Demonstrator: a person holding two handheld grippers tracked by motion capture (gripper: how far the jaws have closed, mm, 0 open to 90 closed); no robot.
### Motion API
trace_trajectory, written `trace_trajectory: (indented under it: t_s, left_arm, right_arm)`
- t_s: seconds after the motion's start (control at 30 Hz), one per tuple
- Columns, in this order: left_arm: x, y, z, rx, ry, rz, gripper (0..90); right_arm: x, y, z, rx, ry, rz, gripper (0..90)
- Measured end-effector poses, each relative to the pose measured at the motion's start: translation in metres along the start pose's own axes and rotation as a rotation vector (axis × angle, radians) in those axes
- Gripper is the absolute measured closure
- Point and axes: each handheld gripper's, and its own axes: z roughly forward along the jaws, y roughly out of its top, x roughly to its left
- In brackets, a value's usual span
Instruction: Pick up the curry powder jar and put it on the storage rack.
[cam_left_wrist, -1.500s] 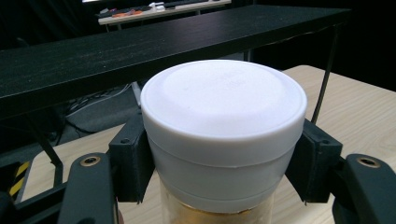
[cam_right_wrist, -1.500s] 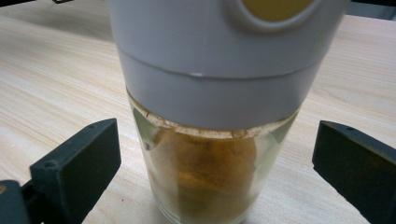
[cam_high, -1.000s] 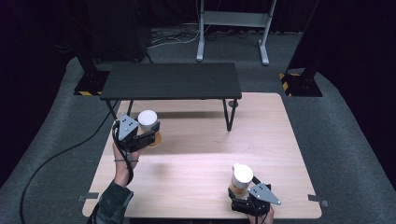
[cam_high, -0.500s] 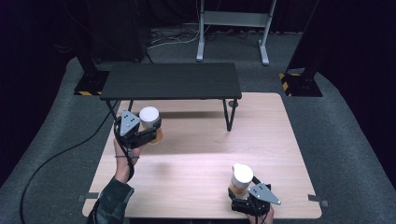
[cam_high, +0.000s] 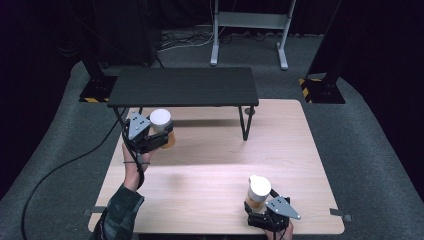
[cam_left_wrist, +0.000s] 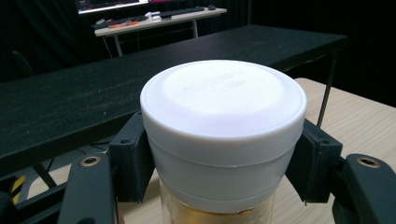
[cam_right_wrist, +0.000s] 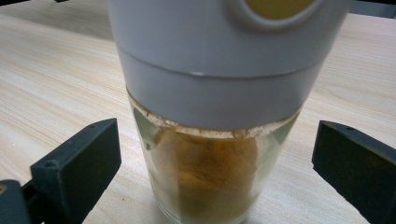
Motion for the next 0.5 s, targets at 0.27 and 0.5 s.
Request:
trace_trajectory:
  t_s: [0.27, 0.5]
  left_arm:
    - [0.0008, 0.006, 0.0037, -0.004, -0.009, 0.002, 33.3]
    - [0.0017, 0.01, 0.0051, -0.013, -0.021, 0.0, 33.3]
  right_arm:
    - [-0.0003, 0.0001, 0.0001, 0.001, 0.002, 0.0, 0.0]
    - [0.0002, -0.0001, 0.0, 0.0, -0.001, -0.001, 0.0]
